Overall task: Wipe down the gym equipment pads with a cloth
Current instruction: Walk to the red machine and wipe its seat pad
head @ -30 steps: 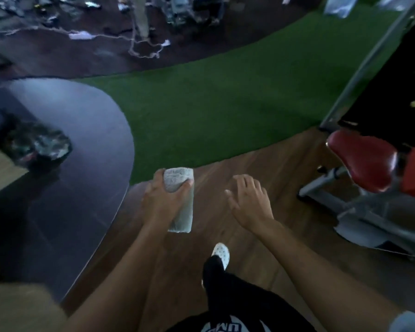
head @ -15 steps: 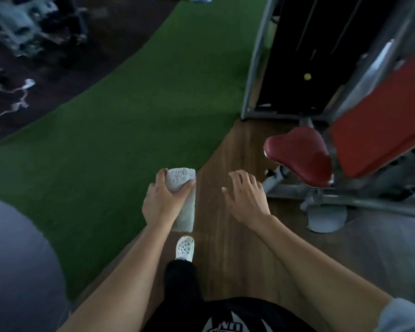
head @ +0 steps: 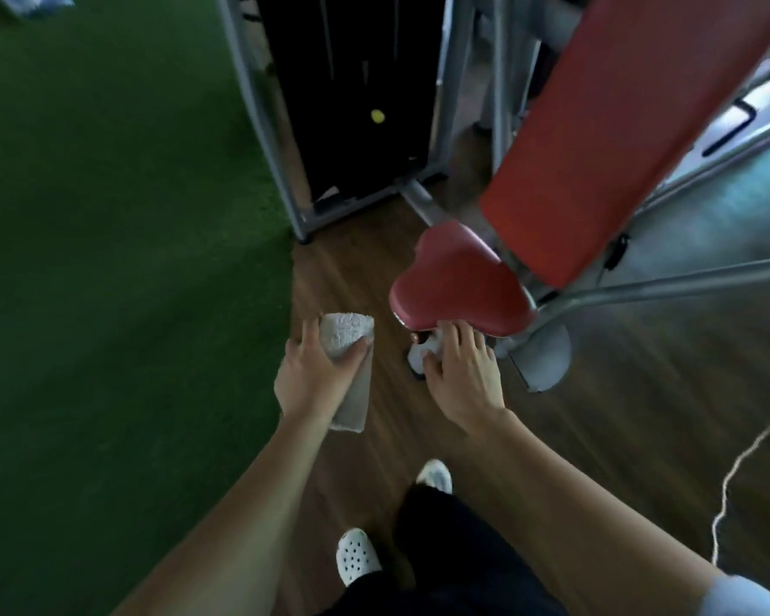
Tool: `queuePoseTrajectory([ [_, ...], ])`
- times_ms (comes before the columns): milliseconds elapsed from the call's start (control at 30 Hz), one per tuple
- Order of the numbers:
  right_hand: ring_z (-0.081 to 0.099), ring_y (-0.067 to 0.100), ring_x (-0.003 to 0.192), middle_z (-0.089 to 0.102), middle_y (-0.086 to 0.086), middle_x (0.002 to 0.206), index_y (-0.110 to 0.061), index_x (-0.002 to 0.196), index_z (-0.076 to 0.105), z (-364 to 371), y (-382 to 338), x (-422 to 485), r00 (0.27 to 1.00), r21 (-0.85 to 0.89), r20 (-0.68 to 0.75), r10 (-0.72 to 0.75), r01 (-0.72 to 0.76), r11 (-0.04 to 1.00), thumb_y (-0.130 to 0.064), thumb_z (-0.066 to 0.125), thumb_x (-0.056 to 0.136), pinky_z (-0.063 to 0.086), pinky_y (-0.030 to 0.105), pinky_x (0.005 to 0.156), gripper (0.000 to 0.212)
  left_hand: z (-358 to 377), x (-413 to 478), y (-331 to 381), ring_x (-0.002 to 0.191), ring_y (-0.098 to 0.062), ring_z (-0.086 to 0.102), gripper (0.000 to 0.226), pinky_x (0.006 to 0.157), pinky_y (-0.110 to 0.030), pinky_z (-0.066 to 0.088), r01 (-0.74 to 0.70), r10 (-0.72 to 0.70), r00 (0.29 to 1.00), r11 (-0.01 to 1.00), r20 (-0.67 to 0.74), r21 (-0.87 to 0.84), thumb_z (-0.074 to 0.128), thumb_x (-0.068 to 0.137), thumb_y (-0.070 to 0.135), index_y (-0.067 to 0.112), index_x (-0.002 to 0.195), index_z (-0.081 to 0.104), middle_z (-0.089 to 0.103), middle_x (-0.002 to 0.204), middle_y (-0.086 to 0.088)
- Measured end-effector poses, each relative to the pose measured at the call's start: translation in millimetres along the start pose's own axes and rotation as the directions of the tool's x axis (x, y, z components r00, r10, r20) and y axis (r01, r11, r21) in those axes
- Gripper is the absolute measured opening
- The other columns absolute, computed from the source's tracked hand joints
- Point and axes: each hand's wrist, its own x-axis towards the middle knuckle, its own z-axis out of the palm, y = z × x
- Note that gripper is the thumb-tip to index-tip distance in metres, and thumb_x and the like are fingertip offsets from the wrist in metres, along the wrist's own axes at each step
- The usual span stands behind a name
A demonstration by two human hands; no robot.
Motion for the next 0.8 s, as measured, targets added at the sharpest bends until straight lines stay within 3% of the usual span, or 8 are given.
queuePoseTrajectory([
  [233,0.046,0.031,0.122,0.046,0.014,0.135,-0.005,0.135,0.041,9,60,99,0.985,-0.02,-0.018,0.171,-0.171,0.985,-0.032,0.049,0.093,0.042,0.045,0.098,0.05,83,108,72,0.1,-0.03,0.06,0.081,0.072,-0.038,0.047,-0.151,0.147,0.986,0.986,0.073,0.064,0.056,0.07,0.075,0.033,0.136,0.034,0.057,0.119,-0.008],
  [333,0.039,0.032,0.131,0.041,0.015,0.143,-0.006,0.139,0.035,18,90,140,0.974,-0.045,0.002,0.227,-0.226,0.973,-0.035,0.045,0.096,0.037,0.046,0.106,0.054,123,145,99,0.105,-0.029,0.059,0.081,0.073,-0.035,0.041,-0.18,0.169,0.979,0.979,0.115,0.093,0.054,0.071,0.074,0.033,0.137,0.03,0.056,0.124,-0.009],
  [467,0.035,0.033,0.136,0.039,0.018,0.145,-0.003,0.141,0.035,38,126,184,0.962,-0.074,-0.008,0.274,-0.274,0.959,-0.037,0.042,0.095,0.032,0.046,0.111,0.057,175,185,125,0.099,-0.029,0.061,0.077,0.07,-0.036,0.048,-0.258,0.238,0.959,0.958,0.153,0.126,0.058,0.07,0.073,0.03,0.13,0.036,0.057,0.115,-0.011],
  [567,0.032,0.033,0.138,0.038,0.019,0.146,-0.002,0.141,0.034,59,147,210,0.95,-0.062,-0.005,0.311,-0.311,0.948,-0.035,0.044,0.096,0.026,0.044,0.112,0.057,215,211,136,0.1,-0.031,0.06,0.079,0.071,-0.038,0.047,-0.292,0.259,0.947,0.941,0.19,0.172,0.056,0.071,0.074,0.027,0.131,0.037,0.057,0.113,-0.013],
  [800,0.02,0.032,0.143,0.025,0.019,0.154,-0.004,0.148,0.023,127,191,254,0.918,-0.021,0.063,0.39,-0.39,0.921,-0.033,0.044,0.097,0.018,0.043,0.117,0.062,308,261,121,0.115,-0.034,0.047,0.085,0.083,-0.045,0.046,-0.464,0.368,0.861,0.85,0.352,0.247,0.055,0.08,0.063,0.025,0.146,0.019,0.045,0.131,-0.018],
])
